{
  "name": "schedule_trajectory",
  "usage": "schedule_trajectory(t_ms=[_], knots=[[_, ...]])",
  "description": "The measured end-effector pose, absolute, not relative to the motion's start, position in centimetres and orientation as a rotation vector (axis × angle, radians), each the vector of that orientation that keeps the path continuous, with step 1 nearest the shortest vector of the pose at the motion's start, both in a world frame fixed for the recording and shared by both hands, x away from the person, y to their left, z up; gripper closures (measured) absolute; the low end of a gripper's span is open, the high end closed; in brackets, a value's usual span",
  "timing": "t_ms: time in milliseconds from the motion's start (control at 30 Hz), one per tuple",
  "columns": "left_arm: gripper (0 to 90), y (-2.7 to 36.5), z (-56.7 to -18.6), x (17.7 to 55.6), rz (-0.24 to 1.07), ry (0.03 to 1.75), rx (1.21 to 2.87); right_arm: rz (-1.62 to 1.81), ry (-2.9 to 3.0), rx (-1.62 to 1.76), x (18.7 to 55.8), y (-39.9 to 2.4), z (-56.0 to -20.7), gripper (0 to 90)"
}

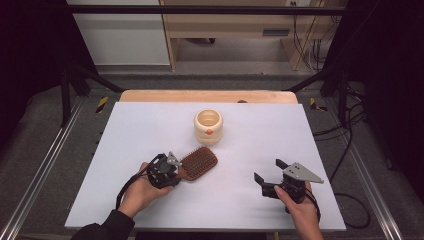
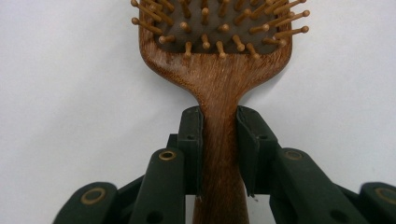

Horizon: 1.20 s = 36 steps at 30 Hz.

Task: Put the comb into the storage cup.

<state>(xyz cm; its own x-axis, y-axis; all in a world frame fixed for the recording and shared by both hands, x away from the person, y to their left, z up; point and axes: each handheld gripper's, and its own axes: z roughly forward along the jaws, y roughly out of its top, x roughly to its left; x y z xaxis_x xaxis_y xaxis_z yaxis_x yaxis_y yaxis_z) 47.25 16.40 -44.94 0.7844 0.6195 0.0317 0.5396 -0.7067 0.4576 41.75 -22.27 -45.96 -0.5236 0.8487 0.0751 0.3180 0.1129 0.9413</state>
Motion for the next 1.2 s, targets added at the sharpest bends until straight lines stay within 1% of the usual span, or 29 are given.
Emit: schedule_trajectory(t_ms=[367, 800, 933, 1100, 1200], knots=[[72.2, 16.24, -45.08, 47.25, 0.223, 0.888, 2.591, 1.409, 1.907, 1.129, 41.76, -22.22, -45.98, 6.9], [70.7, 16.37, -45.15, 47.49, 0.197, 0.905, 2.581, 1.409, 1.913, 1.128, 41.78, -22.18, -46.03, 6.8], [70.2, 16.29, -45.16, 47.44, 0.204, 0.900, 2.587, 1.407, 1.917, 1.124, 41.80, -22.15, -46.05, 6.7], [72.1, 16.37, -45.18, 47.46, 0.200, 0.901, 2.581, 1.408, 1.915, 1.127, 41.80, -22.16, -46.04, 6.7], [72.3, 16.31, -45.23, 47.21, 0.227, 0.890, 2.580, 1.408, 1.914, 1.128, 41.80, -22.16, -46.02, 6.7]])
